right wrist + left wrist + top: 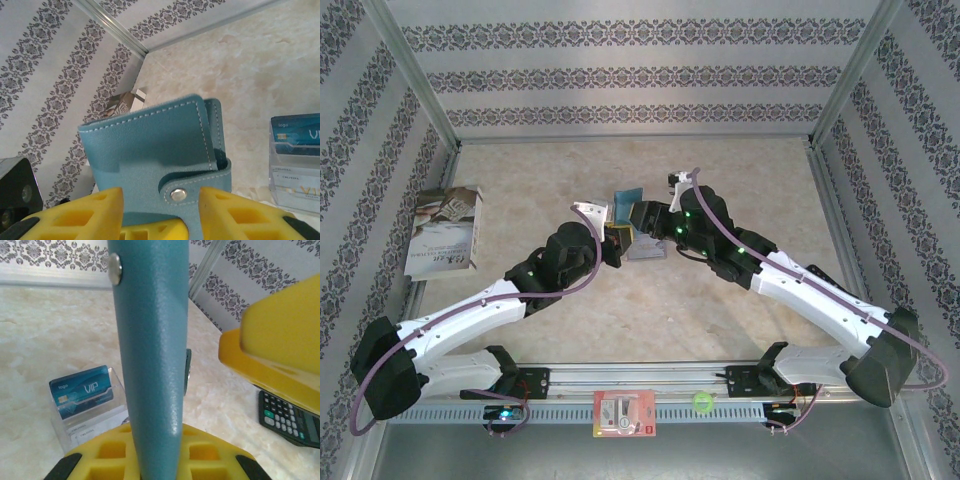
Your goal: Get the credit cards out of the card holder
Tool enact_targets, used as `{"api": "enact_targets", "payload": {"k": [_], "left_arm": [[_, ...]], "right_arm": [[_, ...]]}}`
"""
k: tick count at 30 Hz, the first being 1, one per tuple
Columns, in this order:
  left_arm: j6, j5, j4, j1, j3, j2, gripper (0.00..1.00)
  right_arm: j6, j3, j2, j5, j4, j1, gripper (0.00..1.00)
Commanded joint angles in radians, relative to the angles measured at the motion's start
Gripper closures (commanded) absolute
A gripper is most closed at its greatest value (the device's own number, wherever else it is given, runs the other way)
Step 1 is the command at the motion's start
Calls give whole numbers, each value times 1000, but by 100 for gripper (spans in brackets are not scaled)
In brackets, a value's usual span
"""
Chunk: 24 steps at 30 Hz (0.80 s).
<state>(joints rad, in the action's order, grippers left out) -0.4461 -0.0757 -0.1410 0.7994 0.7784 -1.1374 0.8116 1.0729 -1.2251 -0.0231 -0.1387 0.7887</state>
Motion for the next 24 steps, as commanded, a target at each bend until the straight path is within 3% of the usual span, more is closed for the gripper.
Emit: {"api": "enact_targets", "payload": {"k": [1, 15, 21, 24], "left_arm": [[42, -24, -26, 17, 28, 29, 100], [50, 53, -86, 19, 22, 38, 100], [55, 82, -110, 18, 16, 50, 100], [56, 79, -96, 18, 19, 50, 100]], "right_arm": [[22, 36, -10, 4, -7, 9, 56], [32, 47, -68, -39, -10, 19, 57], [25, 51, -89, -17, -39, 8, 75], [14, 40, -83, -8, -41, -7, 89]]}}
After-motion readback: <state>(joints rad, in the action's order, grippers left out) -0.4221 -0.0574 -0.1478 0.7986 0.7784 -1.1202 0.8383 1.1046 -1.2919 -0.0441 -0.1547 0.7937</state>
